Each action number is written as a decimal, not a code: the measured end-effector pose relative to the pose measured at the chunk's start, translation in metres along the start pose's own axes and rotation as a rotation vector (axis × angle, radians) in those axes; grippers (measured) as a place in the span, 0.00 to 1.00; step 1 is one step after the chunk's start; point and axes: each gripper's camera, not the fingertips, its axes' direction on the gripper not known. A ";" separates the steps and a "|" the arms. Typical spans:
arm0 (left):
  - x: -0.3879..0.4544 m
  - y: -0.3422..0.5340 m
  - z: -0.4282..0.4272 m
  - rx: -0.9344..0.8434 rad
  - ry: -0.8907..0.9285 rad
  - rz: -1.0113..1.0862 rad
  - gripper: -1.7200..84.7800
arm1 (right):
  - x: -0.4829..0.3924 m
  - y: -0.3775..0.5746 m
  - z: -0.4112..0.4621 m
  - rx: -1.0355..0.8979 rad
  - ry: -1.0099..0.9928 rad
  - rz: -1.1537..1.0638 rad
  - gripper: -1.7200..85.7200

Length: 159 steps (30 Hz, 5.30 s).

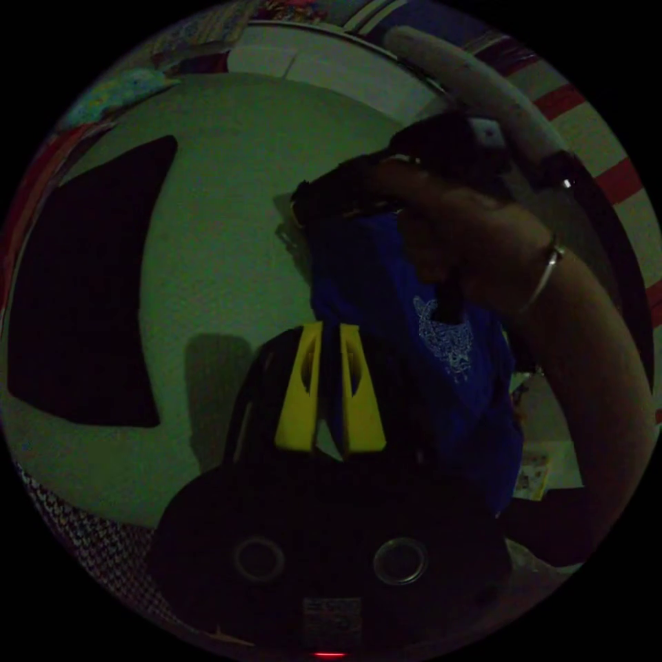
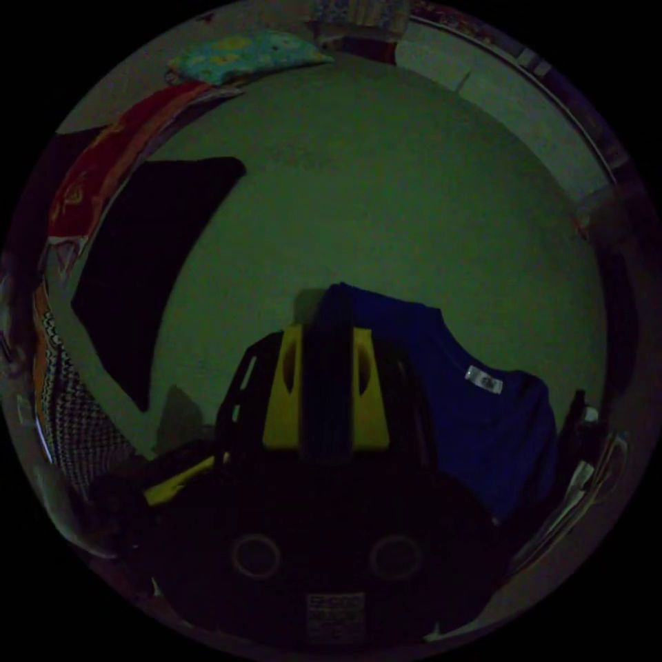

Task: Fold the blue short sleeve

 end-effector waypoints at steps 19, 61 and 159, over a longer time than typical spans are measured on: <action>0.009 -0.002 -0.018 0.162 -0.001 -0.121 0.06 | 0.026 0.013 -0.034 0.120 -0.098 0.003 0.01; 0.177 0.004 0.061 0.107 -0.182 0.004 0.01 | 0.366 0.463 -0.117 0.190 -0.116 0.008 0.01; 0.157 -0.010 0.057 0.258 -0.093 -0.024 0.02 | 0.712 0.602 -0.156 0.204 -0.066 0.311 0.12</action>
